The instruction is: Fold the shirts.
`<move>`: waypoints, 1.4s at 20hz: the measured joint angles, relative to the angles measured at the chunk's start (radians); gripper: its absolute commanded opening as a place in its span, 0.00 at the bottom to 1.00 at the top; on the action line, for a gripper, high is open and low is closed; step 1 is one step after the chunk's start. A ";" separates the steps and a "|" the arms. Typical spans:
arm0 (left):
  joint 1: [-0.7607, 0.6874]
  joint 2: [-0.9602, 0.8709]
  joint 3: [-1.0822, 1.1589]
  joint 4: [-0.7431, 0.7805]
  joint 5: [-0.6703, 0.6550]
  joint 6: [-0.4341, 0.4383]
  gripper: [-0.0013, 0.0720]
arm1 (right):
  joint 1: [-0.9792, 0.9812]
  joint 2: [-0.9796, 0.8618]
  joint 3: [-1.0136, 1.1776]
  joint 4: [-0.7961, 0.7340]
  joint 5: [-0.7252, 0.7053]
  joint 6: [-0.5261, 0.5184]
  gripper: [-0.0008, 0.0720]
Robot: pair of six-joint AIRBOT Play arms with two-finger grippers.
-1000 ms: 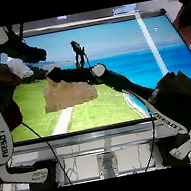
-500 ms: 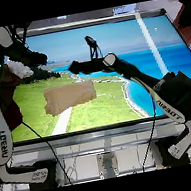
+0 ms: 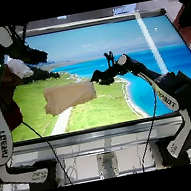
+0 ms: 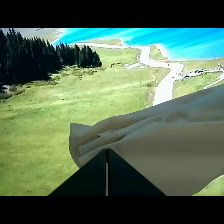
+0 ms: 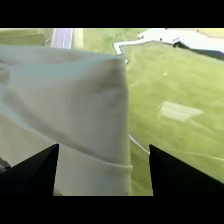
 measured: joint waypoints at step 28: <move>0.000 0.000 0.000 0.000 -0.026 0.024 0.03 | -0.466 0.394 -0.008 -0.026 0.245 -0.037 0.05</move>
